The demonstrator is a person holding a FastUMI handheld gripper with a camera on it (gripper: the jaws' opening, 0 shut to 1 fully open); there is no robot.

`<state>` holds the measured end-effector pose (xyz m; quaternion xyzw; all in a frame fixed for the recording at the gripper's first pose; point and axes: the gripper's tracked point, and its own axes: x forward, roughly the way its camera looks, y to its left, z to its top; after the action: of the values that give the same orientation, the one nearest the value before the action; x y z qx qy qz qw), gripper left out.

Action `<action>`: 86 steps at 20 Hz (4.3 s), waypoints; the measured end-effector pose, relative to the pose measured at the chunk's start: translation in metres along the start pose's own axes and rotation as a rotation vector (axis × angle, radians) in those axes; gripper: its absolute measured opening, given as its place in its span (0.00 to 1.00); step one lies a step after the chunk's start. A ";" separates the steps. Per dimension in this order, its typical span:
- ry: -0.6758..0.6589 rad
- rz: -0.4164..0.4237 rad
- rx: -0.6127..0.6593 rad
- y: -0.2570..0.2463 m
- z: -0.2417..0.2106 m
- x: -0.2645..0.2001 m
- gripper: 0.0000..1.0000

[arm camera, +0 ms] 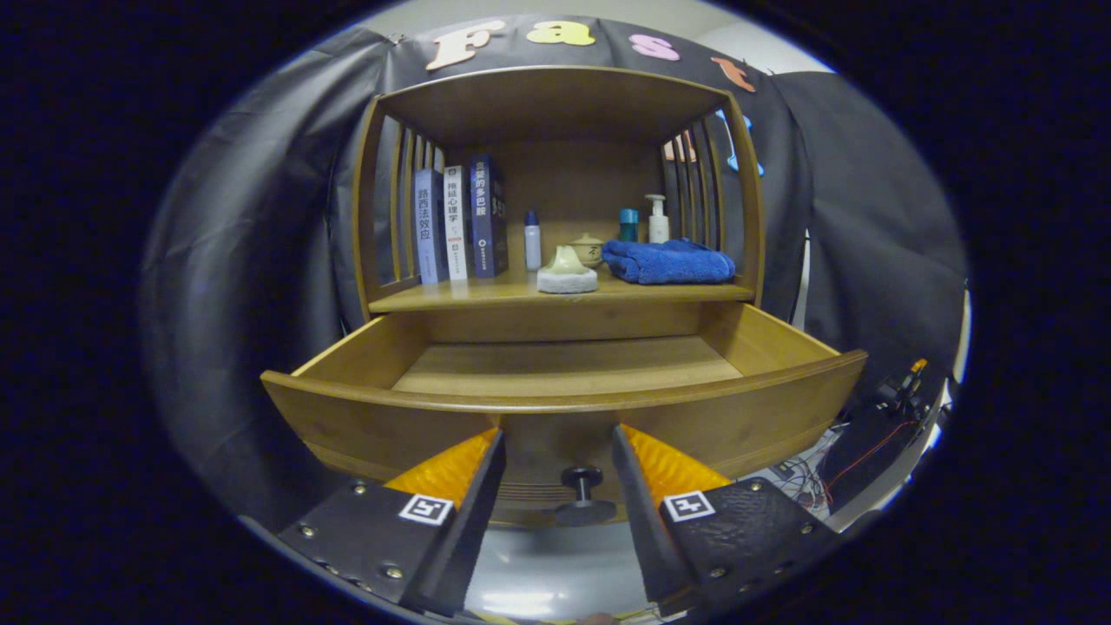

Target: Pull open the drawer, take out the items inside it, and place them on the countertop above the cabinet.

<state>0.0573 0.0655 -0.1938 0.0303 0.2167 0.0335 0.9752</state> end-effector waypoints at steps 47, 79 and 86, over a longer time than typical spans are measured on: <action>0.029 -0.001 -0.036 0.017 0.047 0.137 0.75; 0.056 0.018 0.022 0.024 0.056 0.177 0.75; -0.046 0.077 0.006 0.047 0.124 0.153 0.77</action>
<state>0.2454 0.1189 -0.1426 0.0421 0.1932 0.0695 0.9778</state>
